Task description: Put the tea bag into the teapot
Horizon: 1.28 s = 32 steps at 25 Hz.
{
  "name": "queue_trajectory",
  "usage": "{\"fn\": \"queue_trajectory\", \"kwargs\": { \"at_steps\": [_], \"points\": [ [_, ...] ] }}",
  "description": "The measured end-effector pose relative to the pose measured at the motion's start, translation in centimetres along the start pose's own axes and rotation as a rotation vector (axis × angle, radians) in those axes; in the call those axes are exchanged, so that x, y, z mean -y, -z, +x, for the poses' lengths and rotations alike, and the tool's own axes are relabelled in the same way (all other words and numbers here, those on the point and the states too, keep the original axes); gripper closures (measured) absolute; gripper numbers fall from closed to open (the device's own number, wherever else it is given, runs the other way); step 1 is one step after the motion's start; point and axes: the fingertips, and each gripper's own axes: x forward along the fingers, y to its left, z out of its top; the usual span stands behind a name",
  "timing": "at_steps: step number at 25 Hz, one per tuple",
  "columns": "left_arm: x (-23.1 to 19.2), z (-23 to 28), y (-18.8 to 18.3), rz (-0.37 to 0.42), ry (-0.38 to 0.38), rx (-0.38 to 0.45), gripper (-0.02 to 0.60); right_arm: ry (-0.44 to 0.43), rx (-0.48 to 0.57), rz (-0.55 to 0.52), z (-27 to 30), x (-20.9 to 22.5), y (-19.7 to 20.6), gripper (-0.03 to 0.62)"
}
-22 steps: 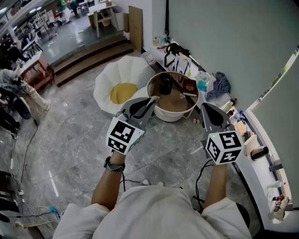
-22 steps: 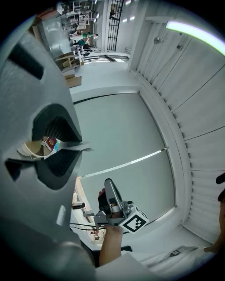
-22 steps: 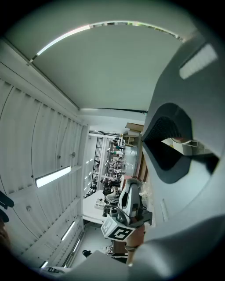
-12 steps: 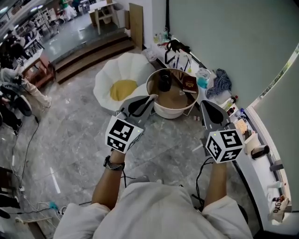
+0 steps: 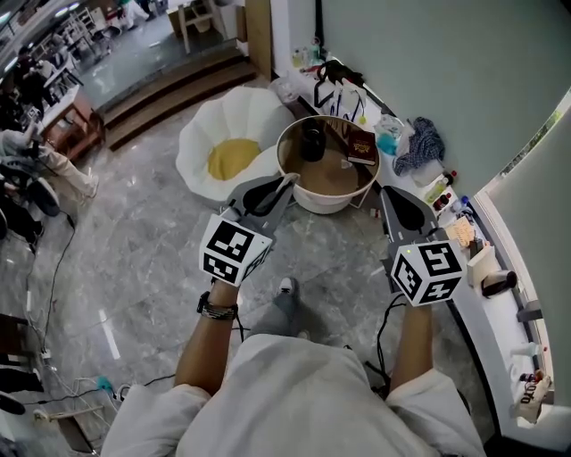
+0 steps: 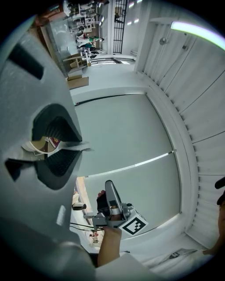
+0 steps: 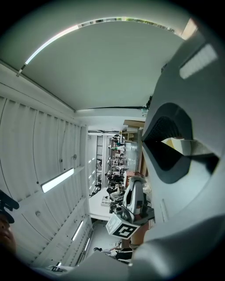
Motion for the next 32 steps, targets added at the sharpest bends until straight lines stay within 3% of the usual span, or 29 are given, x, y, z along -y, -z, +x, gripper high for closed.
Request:
{"fn": "queue_trajectory", "kwargs": {
  "at_steps": [12,32],
  "points": [
    [-4.7,5.5,1.3,-0.025,0.013,0.005,0.534,0.017,-0.011,-0.007,5.8,3.4,0.1,0.588],
    [-19.6,19.0,3.0,-0.052,0.060,-0.002,0.534,0.062,-0.047,0.012,23.8,10.8,-1.6,0.587]
  ]
}}
